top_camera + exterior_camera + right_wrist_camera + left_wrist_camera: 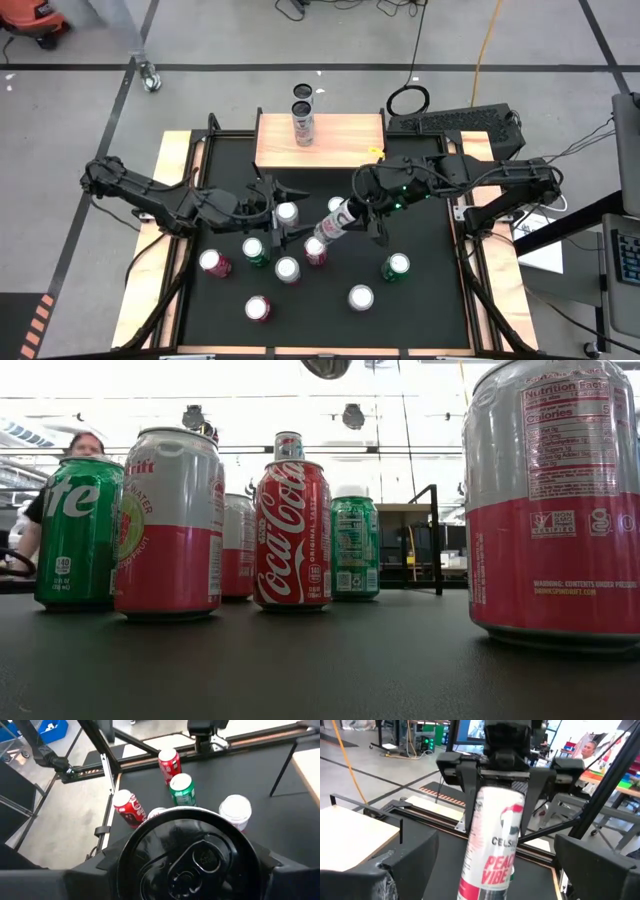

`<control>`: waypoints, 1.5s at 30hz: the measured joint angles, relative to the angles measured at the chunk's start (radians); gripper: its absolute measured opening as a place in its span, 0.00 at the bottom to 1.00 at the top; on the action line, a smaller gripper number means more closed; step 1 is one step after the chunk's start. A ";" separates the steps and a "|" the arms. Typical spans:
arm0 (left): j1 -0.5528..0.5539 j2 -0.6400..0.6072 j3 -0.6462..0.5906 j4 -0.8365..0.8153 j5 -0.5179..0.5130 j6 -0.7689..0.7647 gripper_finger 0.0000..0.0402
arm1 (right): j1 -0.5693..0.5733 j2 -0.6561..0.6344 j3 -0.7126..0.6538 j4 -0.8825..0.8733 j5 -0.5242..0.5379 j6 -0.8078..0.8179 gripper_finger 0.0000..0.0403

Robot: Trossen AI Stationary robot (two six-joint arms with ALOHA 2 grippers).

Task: Place canned beverage on shelf
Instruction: Put the white pink soda can aligned with the other white pink soda can on the shelf

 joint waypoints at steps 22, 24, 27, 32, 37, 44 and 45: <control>0.062 0.104 -0.002 -0.005 0.054 0.033 1.00 | -0.068 0.000 0.019 0.010 -0.025 -0.007 0.60; 0.068 0.117 -0.002 0.019 0.053 0.040 1.00 | -0.073 0.000 0.019 0.010 -0.025 -0.004 0.60; 0.084 0.132 -0.002 0.047 0.078 0.051 1.00 | -0.075 0.000 0.019 0.010 -0.024 -0.003 0.60; 0.119 0.170 -0.002 0.035 0.126 0.063 1.00 | -0.084 0.000 0.019 0.010 -0.024 0.005 0.60; 0.151 0.193 -0.002 0.045 0.108 0.069 1.00 | -0.094 0.000 0.019 0.010 -0.022 0.007 0.60; 0.165 0.193 -0.001 0.071 0.136 0.117 0.88 | -0.105 0.001 0.019 0.010 -0.022 0.025 0.60; 0.166 0.193 -0.001 0.072 0.147 0.120 0.85 | -0.107 0.001 0.019 0.010 -0.022 0.025 0.60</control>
